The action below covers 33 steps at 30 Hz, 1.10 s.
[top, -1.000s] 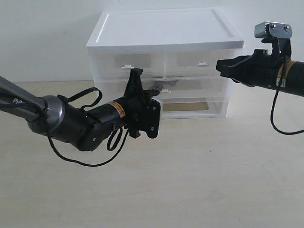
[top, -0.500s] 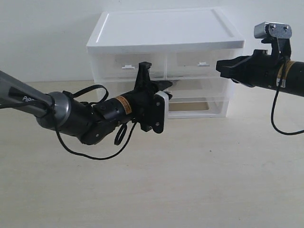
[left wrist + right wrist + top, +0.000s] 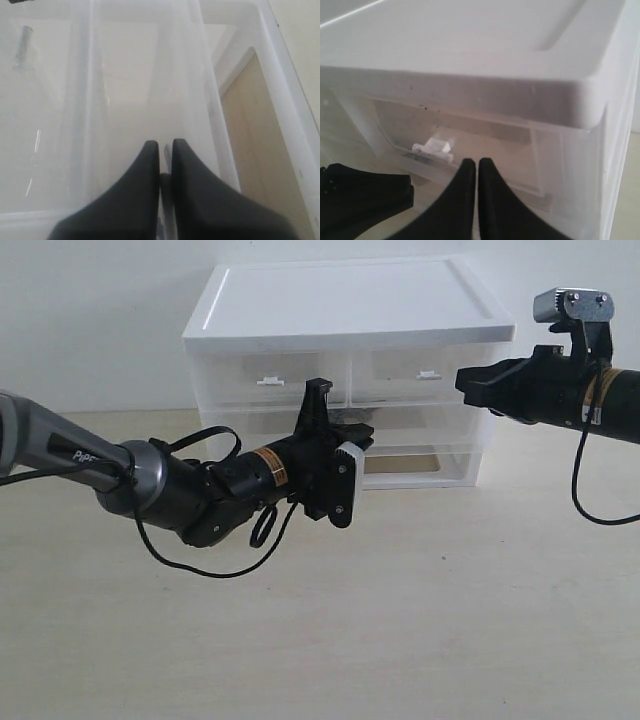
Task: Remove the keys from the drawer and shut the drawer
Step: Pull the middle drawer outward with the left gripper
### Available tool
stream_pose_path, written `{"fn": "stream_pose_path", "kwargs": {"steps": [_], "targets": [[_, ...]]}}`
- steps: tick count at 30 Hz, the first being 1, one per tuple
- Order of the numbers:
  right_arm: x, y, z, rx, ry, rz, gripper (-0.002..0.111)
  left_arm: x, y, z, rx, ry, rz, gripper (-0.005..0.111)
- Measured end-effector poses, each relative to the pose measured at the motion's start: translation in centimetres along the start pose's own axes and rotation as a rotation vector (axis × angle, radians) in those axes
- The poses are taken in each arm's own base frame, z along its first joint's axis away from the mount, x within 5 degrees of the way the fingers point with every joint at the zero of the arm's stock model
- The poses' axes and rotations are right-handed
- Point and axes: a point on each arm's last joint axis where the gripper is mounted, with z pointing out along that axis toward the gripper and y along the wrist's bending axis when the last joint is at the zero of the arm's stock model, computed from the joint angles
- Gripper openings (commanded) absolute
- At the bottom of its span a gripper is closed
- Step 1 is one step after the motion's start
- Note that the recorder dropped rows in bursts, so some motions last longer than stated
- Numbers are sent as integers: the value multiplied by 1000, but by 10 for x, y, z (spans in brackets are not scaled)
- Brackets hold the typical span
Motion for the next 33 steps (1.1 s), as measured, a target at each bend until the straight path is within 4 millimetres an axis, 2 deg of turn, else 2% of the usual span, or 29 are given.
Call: {"fn": "stream_pose_path", "kwargs": {"steps": [6,18,33], "targets": [[0,0,0,4,3,-5,0,-4,-1,-2,18,27,-6,4],[1,0,0,-2,10,-17,0,-12,-3,-19,26,78,-27,4],[-1,-2,0,26,-16,-32,0,-46,-12,-34,20,41,-14,4]]}}
